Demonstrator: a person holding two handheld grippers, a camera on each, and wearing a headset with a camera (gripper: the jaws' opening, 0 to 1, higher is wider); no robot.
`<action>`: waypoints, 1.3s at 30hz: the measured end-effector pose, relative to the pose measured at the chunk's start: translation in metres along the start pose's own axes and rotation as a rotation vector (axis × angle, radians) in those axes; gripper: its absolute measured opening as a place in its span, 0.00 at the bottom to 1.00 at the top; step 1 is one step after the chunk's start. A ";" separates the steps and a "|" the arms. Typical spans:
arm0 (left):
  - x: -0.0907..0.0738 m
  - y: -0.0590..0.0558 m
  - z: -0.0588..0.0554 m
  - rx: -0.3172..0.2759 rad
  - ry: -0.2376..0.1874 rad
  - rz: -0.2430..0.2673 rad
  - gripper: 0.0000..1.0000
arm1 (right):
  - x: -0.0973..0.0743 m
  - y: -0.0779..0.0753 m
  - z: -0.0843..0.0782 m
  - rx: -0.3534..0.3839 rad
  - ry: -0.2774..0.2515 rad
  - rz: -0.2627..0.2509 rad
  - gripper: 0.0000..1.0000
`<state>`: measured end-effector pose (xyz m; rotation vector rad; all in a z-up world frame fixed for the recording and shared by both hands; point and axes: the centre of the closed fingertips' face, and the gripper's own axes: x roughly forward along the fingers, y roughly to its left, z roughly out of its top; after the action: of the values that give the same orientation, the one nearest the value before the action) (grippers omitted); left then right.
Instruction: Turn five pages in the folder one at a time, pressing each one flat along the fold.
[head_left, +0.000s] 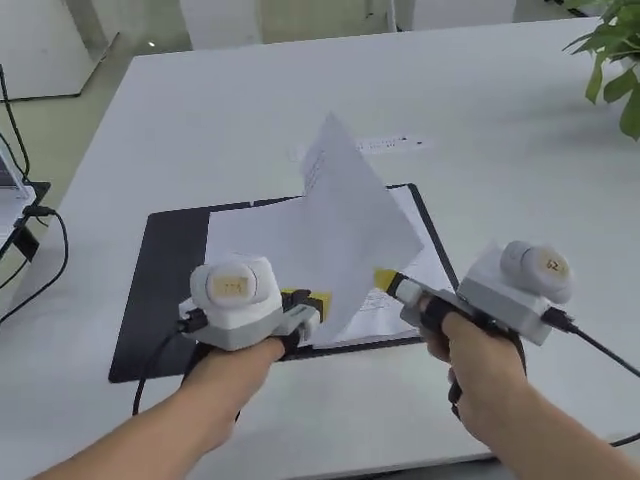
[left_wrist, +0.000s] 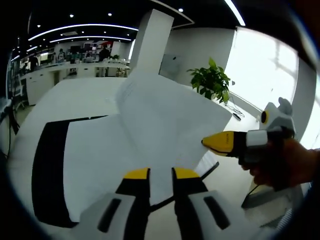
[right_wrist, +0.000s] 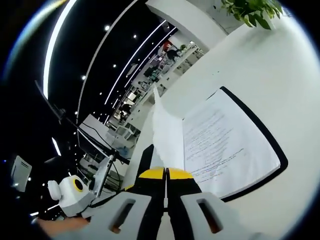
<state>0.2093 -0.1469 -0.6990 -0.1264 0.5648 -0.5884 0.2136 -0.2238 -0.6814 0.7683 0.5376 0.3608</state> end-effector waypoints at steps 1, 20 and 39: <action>-0.006 0.005 0.000 0.005 -0.003 0.008 0.16 | 0.002 0.005 -0.002 -0.014 0.002 0.004 0.00; -0.091 0.077 -0.006 -0.004 -0.067 0.153 0.16 | 0.047 0.056 -0.056 -0.318 0.162 0.019 0.00; -0.133 0.120 -0.031 -0.073 -0.066 0.245 0.16 | 0.097 0.048 -0.141 -0.551 0.414 -0.023 0.00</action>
<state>0.1609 0.0283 -0.6951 -0.1424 0.5286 -0.3244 0.2045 -0.0653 -0.7613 0.1502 0.7887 0.6204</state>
